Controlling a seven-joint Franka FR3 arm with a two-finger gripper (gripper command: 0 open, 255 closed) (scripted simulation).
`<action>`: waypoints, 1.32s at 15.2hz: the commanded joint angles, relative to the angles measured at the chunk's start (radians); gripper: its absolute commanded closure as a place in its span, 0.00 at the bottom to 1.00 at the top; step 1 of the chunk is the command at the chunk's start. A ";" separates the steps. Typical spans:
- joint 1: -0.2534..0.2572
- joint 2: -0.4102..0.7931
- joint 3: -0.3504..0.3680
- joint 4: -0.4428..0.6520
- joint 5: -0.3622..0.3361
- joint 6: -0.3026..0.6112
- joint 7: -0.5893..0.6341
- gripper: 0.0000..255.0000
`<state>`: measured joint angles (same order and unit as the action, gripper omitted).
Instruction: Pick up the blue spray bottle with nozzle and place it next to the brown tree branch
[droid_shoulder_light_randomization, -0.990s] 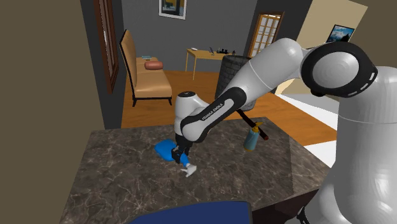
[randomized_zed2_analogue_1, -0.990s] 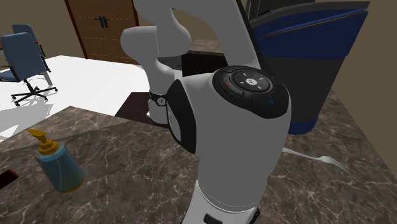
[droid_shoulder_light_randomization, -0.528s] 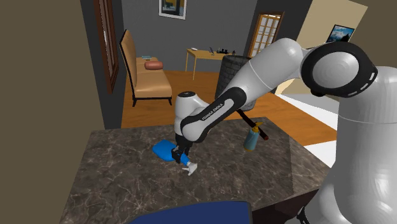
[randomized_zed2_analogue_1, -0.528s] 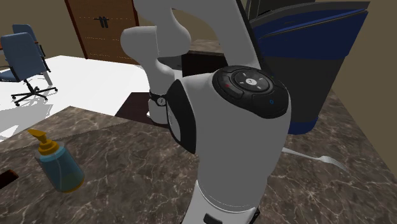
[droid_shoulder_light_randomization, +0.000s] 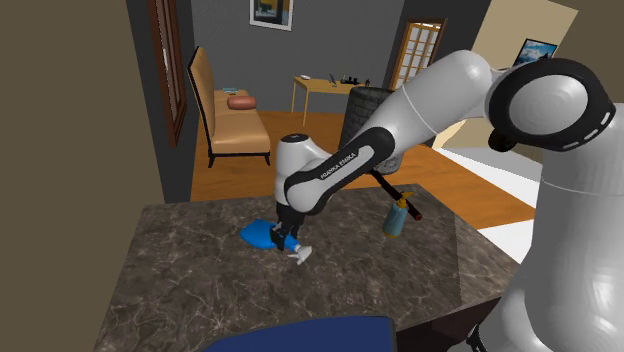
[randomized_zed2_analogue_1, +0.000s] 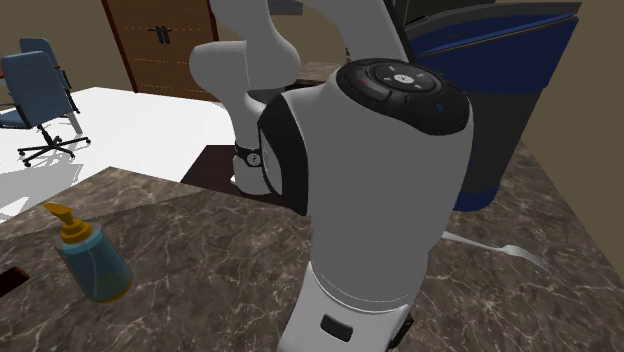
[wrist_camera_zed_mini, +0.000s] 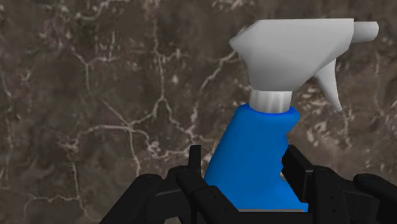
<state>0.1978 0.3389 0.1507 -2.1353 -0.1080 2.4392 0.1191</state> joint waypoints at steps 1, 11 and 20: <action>-0.002 -0.018 0.003 0.004 0.006 -0.022 -0.005 1.00; -0.009 -0.112 0.013 0.028 0.032 -0.138 -0.025 1.00; -0.013 -0.182 0.018 0.068 0.052 -0.246 -0.039 1.00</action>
<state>0.1838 0.1624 0.1676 -2.0771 -0.0579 2.2078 0.0796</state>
